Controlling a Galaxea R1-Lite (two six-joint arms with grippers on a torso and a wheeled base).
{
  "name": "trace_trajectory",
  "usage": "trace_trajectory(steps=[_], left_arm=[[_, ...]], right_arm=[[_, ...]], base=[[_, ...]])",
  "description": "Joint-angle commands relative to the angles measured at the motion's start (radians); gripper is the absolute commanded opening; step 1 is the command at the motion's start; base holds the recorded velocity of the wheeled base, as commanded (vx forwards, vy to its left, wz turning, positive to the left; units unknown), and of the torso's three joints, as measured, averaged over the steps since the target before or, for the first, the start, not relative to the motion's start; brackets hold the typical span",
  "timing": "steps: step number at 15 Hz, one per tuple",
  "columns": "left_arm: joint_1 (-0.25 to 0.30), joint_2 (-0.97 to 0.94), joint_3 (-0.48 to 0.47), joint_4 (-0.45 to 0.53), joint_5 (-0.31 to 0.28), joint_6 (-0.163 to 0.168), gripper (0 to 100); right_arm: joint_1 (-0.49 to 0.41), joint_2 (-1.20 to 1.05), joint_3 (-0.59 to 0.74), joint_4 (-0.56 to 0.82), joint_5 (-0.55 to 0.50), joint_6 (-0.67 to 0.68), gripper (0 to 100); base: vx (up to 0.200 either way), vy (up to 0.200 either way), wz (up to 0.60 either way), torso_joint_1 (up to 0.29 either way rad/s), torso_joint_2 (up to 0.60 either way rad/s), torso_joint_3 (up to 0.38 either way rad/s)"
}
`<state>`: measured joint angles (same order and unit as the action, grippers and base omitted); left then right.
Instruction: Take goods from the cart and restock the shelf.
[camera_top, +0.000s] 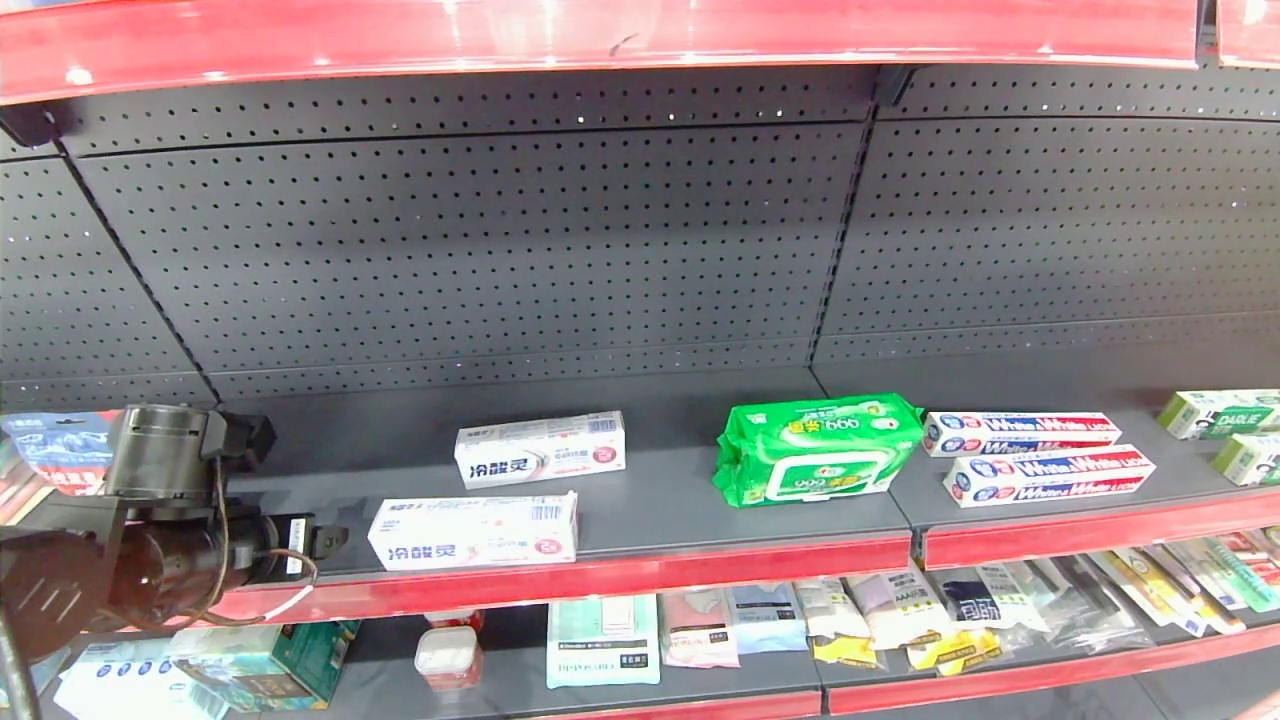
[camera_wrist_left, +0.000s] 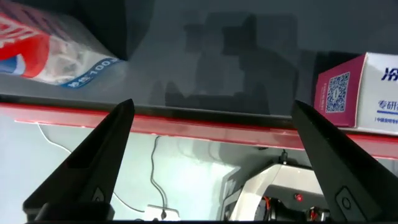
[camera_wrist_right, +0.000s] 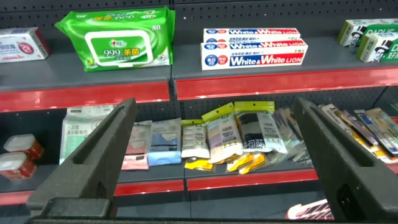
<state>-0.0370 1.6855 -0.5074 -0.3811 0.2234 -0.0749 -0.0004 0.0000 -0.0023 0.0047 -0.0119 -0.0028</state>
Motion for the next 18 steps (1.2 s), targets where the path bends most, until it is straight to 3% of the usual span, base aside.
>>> trace_trajectory(steps=[1, 7, 18], left_arm=[[-0.001, 0.019, -0.013, -0.001, 0.001, 0.0, 100], [-0.027, 0.029, -0.023, -0.025, 0.002, -0.002, 100], [-0.055, 0.063, -0.049, -0.047, 0.004, -0.043, 100]], right_arm=[[-0.001, 0.002, 0.001, 0.0, 0.0, 0.0, 100], [-0.001, 0.002, 0.001, 0.0, 0.0, 0.0, 100], [-0.001, 0.002, -0.001, 0.0, 0.0, 0.0, 100]], base=[[0.0, 0.0, 0.0, 0.0, 0.0, 0.0], [0.0, 0.0, 0.0, 0.0, 0.0, 0.0], [0.0, 0.0, 0.0, 0.0, 0.0, 0.0]])
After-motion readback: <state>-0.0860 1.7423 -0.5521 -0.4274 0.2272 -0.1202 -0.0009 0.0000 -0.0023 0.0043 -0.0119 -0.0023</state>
